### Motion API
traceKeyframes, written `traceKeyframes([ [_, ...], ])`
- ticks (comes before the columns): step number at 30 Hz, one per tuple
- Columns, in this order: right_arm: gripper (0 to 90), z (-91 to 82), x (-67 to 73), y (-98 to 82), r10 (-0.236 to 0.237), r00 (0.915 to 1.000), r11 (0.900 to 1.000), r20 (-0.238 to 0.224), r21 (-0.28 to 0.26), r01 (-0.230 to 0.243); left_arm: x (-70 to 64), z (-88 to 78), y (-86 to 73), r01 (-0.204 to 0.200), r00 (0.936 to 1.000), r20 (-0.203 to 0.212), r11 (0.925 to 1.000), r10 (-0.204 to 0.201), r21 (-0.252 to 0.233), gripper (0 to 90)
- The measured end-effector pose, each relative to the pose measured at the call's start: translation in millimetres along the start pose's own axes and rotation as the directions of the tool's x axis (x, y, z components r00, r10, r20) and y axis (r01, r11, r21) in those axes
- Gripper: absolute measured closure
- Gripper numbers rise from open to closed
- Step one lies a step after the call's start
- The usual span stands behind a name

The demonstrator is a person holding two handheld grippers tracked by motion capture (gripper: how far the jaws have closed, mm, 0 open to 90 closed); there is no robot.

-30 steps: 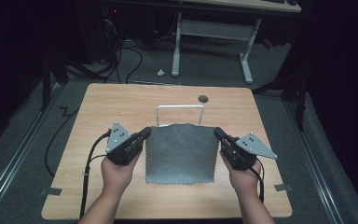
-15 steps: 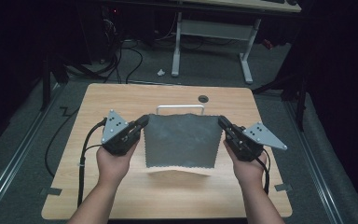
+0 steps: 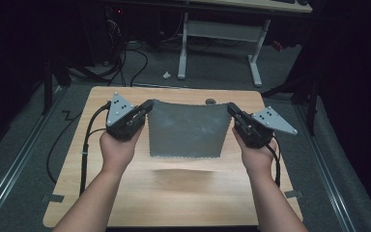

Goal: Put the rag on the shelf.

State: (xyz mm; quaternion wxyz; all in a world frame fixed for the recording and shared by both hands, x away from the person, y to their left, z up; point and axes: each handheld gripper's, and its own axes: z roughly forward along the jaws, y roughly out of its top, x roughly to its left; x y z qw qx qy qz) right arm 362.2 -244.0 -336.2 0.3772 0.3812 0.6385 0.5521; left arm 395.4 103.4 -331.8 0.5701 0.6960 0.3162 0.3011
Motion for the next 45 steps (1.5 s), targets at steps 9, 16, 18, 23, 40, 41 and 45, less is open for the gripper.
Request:
traceKeyframes([
  [9,89.7,30.8,-17.8,4.0,0.020,0.9996,1.000,0.018,0.007,-0.020,12.7,30.3,6.3,-0.039,0.9985,-0.037,0.9983,0.041,0.042,89.0],
  [16,89.7,58.5,-28.9,0.2,0.041,0.9990,0.999,0.019,0.030,-0.041,28.2,53.5,4.0,-0.043,0.9968,-0.063,0.9960,0.048,0.079,89.0],
  [18,89.7,67.1,-30.0,0.2,0.029,0.9993,0.998,0.023,0.046,-0.030,31.9,58.3,3.3,-0.041,0.9961,-0.074,0.9949,0.048,0.092,89.0],
  [23,89.7,89.1,-37.9,0.9,0.017,0.9997,0.998,0.019,0.059,-0.018,50.7,79.4,-5.6,0.086,0.9951,-0.058,0.9896,-0.080,0.115,89.0],
  [40,89.5,116.8,-48.2,-62.7,0.035,0.9992,0.970,-0.016,0.240,-0.030,51.8,97.9,-64.6,0.074,0.9961,0.025,0.9584,-0.084,0.275,89.1],
  [41,89.5,116.8,-48.2,-62.7,0.035,0.9992,0.970,-0.016,0.240,-0.030,51.8,97.9,-64.6,0.074,0.9961,0.025,0.9584,-0.084,0.275,89.1],
  [45,89.5,114.2,-44.2,-70.9,0.044,0.9986,0.969,-0.029,0.244,-0.036,50.7,94.0,-75.0,0.090,0.9936,0.040,0.9529,-0.106,0.290,89.1],
])
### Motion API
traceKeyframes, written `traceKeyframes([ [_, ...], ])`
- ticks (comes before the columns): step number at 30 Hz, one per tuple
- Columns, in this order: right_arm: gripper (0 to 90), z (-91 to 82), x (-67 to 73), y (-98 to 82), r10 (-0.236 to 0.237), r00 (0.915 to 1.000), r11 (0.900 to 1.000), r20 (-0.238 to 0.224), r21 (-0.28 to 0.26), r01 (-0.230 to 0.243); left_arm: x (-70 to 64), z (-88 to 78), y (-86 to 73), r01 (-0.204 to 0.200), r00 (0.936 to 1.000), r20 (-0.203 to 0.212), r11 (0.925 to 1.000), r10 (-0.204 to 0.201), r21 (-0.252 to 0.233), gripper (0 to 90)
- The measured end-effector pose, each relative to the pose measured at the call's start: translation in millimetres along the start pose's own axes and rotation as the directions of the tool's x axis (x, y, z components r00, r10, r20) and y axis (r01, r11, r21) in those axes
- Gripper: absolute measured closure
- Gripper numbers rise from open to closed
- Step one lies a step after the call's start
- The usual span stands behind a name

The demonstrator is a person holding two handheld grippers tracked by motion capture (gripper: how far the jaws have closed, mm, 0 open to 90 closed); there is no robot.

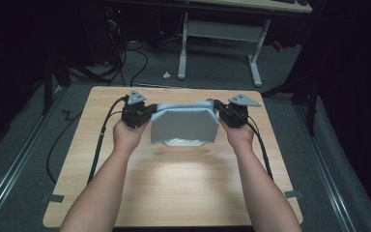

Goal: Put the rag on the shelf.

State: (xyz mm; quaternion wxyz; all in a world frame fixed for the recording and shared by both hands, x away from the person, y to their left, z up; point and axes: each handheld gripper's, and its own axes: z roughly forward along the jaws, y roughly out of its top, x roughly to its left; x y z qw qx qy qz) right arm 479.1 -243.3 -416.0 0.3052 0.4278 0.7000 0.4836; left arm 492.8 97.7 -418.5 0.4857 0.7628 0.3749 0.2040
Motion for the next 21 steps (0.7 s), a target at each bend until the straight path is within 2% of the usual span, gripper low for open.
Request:
traceKeyframes([
  [1,89.5,-0.3,2.4,-3.8,-0.002,1.0000,1.000,-0.003,0.011,0.002,-0.8,0.2,-3.6,0.005,1.0000,0.006,1.0000,-0.005,0.000,89.1],
  [2,89.5,-0.3,3.2,-4.8,-0.003,1.0000,1.000,-0.004,0.018,0.003,-2.2,1.5,-7.8,0.003,0.9999,0.014,0.9997,-0.003,0.022,89.1],
  [5,89.6,0.0,6.0,-7.8,-0.009,0.9999,1.000,-0.008,0.025,0.009,-3.9,2.5,-13.2,0.007,0.9998,0.019,0.9999,-0.007,0.014,89.1],
  [8,89.5,2.4,11.9,-13.7,-0.033,0.9994,0.999,-0.011,0.043,0.034,-4.5,4.8,-20.4,0.029,0.9990,0.034,0.9995,-0.030,0.014,89.0],
  [21,89.5,3.7,14.5,-36.2,-0.008,0.9998,0.998,-0.020,0.060,0.009,-7.7,11.7,-39.5,0.041,0.9962,0.075,0.9977,-0.045,0.054,89.0],
])
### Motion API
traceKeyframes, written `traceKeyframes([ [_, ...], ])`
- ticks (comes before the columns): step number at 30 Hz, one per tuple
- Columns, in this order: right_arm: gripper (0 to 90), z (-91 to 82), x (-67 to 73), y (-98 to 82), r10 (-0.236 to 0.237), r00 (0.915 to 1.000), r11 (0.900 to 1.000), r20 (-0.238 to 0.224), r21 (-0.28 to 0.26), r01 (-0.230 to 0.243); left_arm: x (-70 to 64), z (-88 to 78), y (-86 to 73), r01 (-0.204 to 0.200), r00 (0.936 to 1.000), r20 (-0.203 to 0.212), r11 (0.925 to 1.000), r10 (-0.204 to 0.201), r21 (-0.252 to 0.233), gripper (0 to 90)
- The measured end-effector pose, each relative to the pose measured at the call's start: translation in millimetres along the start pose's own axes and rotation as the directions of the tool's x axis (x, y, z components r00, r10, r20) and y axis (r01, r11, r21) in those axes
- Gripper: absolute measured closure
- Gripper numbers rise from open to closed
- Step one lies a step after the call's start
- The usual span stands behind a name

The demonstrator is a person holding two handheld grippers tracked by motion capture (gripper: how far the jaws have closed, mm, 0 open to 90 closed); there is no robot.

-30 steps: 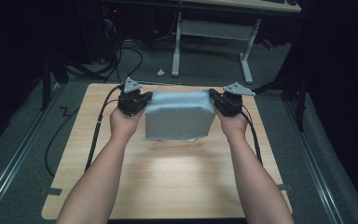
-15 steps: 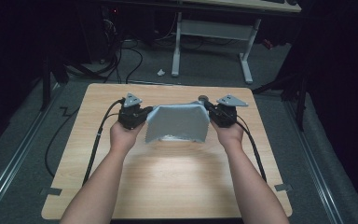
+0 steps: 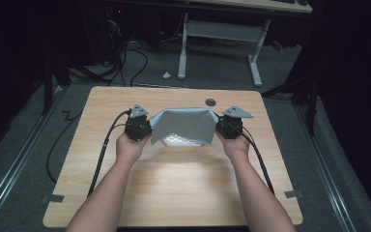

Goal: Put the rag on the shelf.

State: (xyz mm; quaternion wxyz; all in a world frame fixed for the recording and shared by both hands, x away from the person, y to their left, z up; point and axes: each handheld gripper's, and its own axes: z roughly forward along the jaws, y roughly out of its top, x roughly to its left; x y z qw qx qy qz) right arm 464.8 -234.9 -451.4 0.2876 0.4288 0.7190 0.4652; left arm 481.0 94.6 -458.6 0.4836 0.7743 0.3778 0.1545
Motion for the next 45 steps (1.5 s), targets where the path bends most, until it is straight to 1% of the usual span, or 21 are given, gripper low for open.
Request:
traceKeyframes([
  [5,89.5,3.2,-0.6,-11.0,0.000,1.0000,0.999,0.004,0.033,0.000,0.2,2.5,-11.4,0.017,0.9998,0.012,0.9998,-0.017,0.010,89.0],
  [8,89.5,3.8,-0.7,-15.6,0.002,1.0000,1.000,0.004,0.028,-0.002,0.4,2.9,-15.7,0.023,0.9996,0.017,0.9997,-0.023,0.012,88.9],
  [9,89.5,4.9,-1.5,-20.4,0.008,1.0000,0.999,0.005,0.041,-0.008,0.8,3.9,-19.2,0.027,0.9995,0.014,0.9995,-0.027,0.017,88.8],
  [12,89.4,4.8,-2.0,-23.9,0.017,0.9998,0.999,0.006,0.047,-0.018,2.1,4.1,-21.7,0.038,0.9992,0.015,0.9992,-0.038,0.013,88.5],
  [16,89.3,4.4,-1.2,-23.8,0.011,0.9999,0.999,0.011,0.046,-0.011,2.0,3.8,-22.1,0.045,0.9989,0.012,0.9989,-0.045,0.011,87.5],
  [18,89.0,4.1,-1.2,-23.7,0.011,0.9999,0.999,0.012,0.047,-0.011,1.5,3.7,-21.9,0.044,0.9990,0.010,0.9990,-0.044,0.011,85.7],
  [19,85.3,3.7,-1.5,-23.8,0.014,0.9998,0.999,0.015,0.045,-0.015,1.3,3.5,-21.8,0.042,0.9991,0.007,0.9991,-0.042,0.011,82.9],
  [20,84.0,3.3,-1.9,-23.8,0.020,0.9997,0.999,0.017,0.046,-0.021,1.7,2.3,-21.3,0.040,0.9992,-0.008,0.9991,-0.040,0.011,79.8],
  [22,80.5,2.4,-2.6,-23.7,0.021,0.9995,0.999,0.024,0.046,-0.022,3.4,0.2,-21.0,0.047,0.9988,-0.014,0.9988,-0.047,0.010,75.4],
  [24,79.7,0.7,-4.3,-22.8,0.019,0.9994,0.999,0.028,0.040,-0.020,6.5,-4.2,-20.4,0.046,0.9986,-0.024,0.9989,-0.046,0.006,71.0],
  [26,79.6,-0.3,-5.2,-22.2,0.019,0.9994,0.999,0.029,0.036,-0.020,7.8,-6.6,-20.1,0.048,0.9983,-0.032,0.9988,-0.048,0.001,70.1],
  [29,78.6,-6.5,-8.8,-18.0,0.024,0.9992,1.000,0.031,0.019,-0.025,14.6,-19.5,-20.4,0.055,0.9973,-0.047,0.9979,-0.057,-0.035,67.3],
  [30,78.4,-8.3,-9.2,-17.0,0.021,0.9992,1.000,0.034,0.015,-0.021,16.0,-22.6,-20.7,0.050,0.9968,-0.061,0.9979,-0.052,-0.041,66.1],
  [31,78.4,-8.3,-9.2,-17.0,0.021,0.9992,1.000,0.034,0.015,-0.021,16.0,-22.6,-20.7,0.050,0.9968,-0.061,0.9979,-0.052,-0.041,64.7],
  [32,77.9,-11.8,-10.3,-15.3,0.009,0.9990,1.000,0.043,0.011,-0.009,19.6,-28.5,-21.2,0.054,0.9956,-0.075,0.9973,-0.057,-0.050,63.5],
  [33,77.9,-11.8,-10.3,-15.3,0.009,0.9990,1.000,0.043,0.011,-0.009,19.6,-28.5,-21.2,0.054,0.9956,-0.075,0.9973,-0.057,-0.050,63.2],
  [35,77.3,-16.5,-12.9,-13.9,0.005,0.9985,1.000,0.054,0.003,-0.006,25.2,-36.7,-21.9,0.063,0.9934,-0.092,0.9962,-0.068,-0.061,62.1],
  [39,77.0,-22.1,-16.2,-13.3,0.009,0.9979,1.000,0.064,-0.002,-0.009,30.2,-42.9,-22.7,0.080,0.9926,-0.086,0.9941,-0.086,-0.073,59.8],
  [40,77.0,-25.5,-19.0,-14.6,0.008,0.9976,1.000,0.068,-0.013,-0.007,30.9,-44.4,-22.6,0.079,0.9923,-0.090,0.9942,-0.085,-0.074,59.2],
  [44,76.8,-29.8,-23.0,-17.4,0.022,0.9964,1.000,0.081,-0.009,-0.022,32.6,-48.4,-22.6,0.079,0.9904,-0.106,0.9927,-0.088,-0.092,57.2],
  [45,76.2,-32.5,-25.1,-19.0,0.016,0.9960,1.000,0.088,-0.003,-0.016,33.0,-49.2,-22.8,0.079,0.9900,-0.109,0.9926,-0.089,-0.093,56.6],
])
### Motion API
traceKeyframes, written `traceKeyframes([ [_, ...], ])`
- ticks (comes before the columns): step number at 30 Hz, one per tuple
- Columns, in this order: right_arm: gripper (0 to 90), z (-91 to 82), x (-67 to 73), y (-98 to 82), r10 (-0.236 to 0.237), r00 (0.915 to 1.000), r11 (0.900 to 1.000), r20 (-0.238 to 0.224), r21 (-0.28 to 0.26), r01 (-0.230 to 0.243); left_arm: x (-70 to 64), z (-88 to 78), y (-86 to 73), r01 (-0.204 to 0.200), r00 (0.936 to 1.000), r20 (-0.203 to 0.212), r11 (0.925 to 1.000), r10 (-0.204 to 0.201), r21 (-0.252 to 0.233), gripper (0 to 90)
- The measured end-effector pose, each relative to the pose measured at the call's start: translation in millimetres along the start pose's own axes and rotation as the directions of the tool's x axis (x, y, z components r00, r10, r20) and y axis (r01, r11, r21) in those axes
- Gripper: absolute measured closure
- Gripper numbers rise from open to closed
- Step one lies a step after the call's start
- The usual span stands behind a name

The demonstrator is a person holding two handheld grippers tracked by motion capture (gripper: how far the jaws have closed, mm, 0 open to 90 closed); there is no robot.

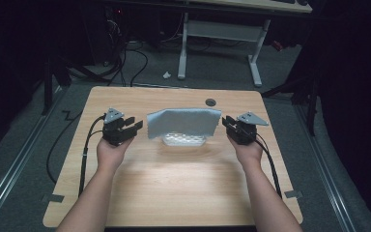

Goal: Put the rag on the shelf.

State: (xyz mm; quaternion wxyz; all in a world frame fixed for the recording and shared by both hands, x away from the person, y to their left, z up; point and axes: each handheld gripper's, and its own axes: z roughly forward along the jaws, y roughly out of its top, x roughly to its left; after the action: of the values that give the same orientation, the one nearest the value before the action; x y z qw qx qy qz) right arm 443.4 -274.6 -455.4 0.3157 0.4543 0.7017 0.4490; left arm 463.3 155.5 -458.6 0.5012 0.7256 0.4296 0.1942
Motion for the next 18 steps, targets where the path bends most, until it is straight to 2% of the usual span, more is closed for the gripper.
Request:
traceKeyframes([
  [11,74.2,-10.5,0.3,0.4,-0.015,0.9999,1.000,-0.001,-0.009,0.015,1.8,-10.2,-3.2,-0.008,0.9999,-0.013,0.9999,0.008,-0.012,54.6],
  [18,71.4,-23.1,5.8,-3.0,-0.031,0.9995,0.999,-0.005,-0.030,0.031,-5.4,-30.1,-14.5,-0.036,0.9990,-0.029,0.9991,0.035,-0.024,52.9],
])
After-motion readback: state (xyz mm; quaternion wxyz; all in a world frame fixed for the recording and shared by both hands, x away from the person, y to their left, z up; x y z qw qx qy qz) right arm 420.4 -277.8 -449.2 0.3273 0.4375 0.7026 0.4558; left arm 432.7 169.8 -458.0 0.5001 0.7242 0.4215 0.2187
